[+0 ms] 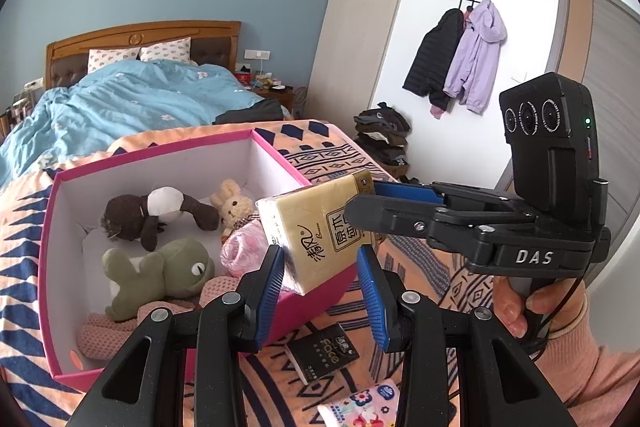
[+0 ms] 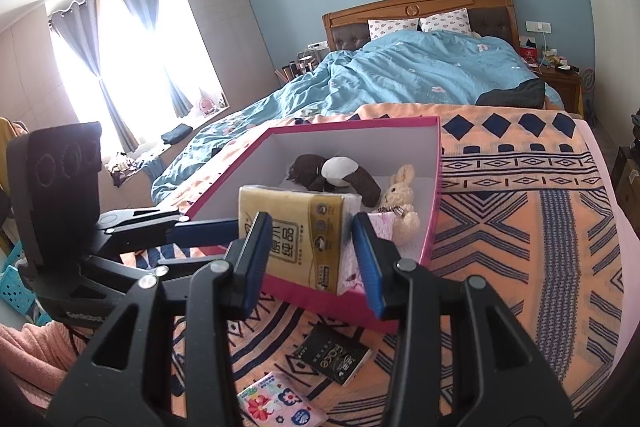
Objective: Organize objects
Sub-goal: 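Lower the tissue pack into the pink box and open the right gripper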
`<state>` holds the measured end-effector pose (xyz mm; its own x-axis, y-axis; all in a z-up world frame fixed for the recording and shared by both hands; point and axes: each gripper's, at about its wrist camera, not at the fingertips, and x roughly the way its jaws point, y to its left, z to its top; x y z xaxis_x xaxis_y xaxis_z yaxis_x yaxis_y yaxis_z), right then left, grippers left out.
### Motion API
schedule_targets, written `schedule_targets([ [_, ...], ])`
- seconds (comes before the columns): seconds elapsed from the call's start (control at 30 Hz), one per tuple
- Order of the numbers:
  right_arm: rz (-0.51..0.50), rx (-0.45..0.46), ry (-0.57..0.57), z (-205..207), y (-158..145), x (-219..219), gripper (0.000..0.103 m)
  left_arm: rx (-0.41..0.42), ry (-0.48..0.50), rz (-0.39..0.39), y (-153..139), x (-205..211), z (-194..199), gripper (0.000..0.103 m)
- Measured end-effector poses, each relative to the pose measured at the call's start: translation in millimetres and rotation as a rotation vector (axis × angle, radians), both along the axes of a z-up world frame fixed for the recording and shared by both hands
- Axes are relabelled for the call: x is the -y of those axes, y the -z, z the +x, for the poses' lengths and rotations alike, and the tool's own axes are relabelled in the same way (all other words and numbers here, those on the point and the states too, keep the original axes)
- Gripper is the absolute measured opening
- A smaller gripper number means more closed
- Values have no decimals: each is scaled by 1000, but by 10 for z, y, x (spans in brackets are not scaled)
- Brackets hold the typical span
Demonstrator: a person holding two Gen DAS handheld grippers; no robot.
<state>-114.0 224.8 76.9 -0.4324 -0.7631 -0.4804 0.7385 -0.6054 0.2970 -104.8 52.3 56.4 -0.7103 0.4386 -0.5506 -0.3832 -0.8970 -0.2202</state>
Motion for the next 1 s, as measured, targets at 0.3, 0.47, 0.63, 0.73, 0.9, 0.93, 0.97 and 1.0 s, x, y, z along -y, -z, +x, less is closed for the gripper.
schedule_targets([
  [0.3,2,23,-4,-117,43,61,45,32,-17,-10,67,30,-148,38],
  [0.47,11,34,-1,-179,79,88,45,47,-23,-20,109,31,-217,38],
  [0.63,22,51,1,-231,131,112,45,63,-28,-23,153,30,-265,38],
  [0.73,25,67,6,-269,173,120,45,74,-30,-26,184,23,-292,38],
  [0.9,34,81,13,-311,225,139,45,85,-30,-31,215,12,-328,38],
  [0.93,35,84,14,-323,235,139,45,86,-31,-31,221,9,-334,38],
  [0.97,37,86,15,-330,245,139,45,89,-31,-32,228,8,-342,38],
  [1.0,38,89,16,-337,253,142,45,92,-30,-32,240,6,-352,38],
])
